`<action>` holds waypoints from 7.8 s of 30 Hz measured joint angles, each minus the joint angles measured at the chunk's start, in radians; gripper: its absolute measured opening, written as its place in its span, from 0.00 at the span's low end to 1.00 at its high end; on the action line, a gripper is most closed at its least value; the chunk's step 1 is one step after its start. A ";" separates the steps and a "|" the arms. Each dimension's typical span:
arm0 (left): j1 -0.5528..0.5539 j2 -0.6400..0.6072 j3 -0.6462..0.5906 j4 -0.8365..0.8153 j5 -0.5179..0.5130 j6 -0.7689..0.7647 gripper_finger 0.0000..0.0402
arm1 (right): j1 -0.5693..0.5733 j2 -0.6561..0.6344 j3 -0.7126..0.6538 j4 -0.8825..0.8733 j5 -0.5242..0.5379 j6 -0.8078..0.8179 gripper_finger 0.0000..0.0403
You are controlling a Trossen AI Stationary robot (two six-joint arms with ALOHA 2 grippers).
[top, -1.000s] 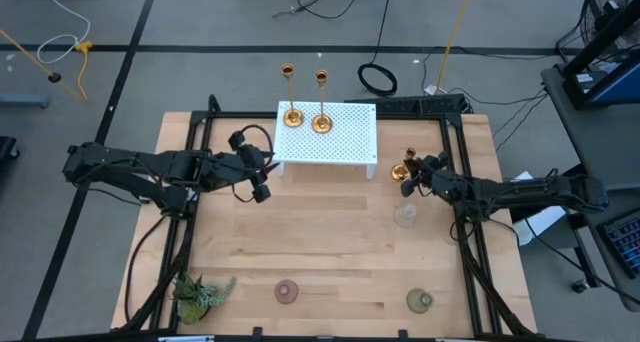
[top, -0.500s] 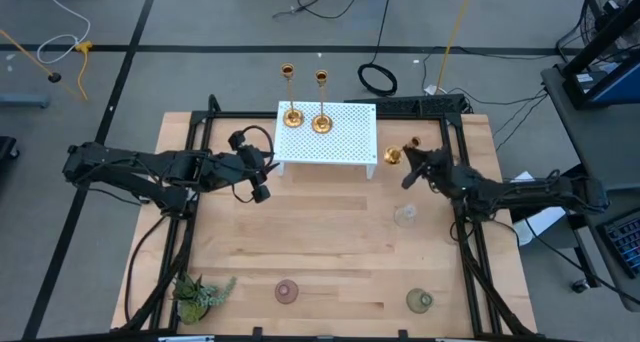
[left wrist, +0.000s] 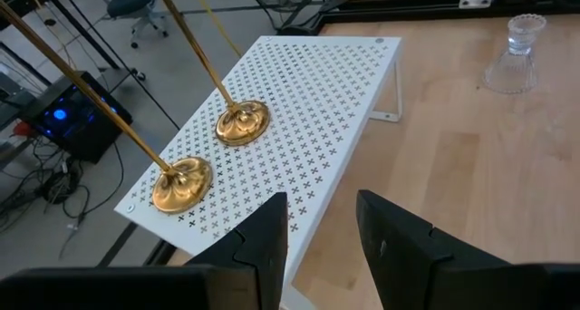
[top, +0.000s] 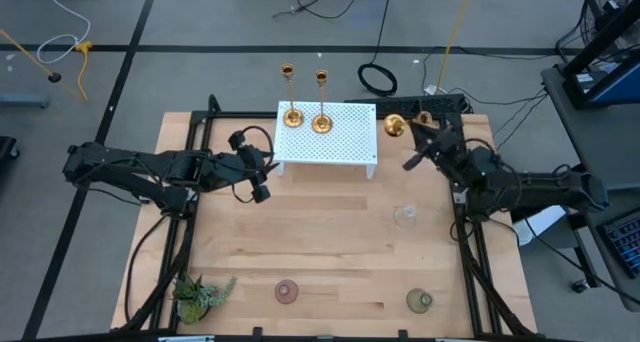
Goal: Pick & Place candle stick holders
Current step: Put the middle right golden candle holder on the shelf, then put the bottom left pink glass candle holder aligned with the golden candle holder on the shelf
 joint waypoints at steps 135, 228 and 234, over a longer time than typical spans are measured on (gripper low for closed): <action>-0.439 0.659 -0.522 1.390 0.707 -0.263 0.53 | 0.079 0.284 -0.242 0.232 -0.505 0.212 0.39; -0.265 0.808 -0.251 1.213 0.744 0.034 0.33 | 0.079 0.284 -0.241 0.230 -0.505 0.214 0.38; -0.258 0.808 -0.251 1.227 0.744 0.033 0.33 | 0.079 0.284 -0.241 0.231 -0.505 0.214 0.38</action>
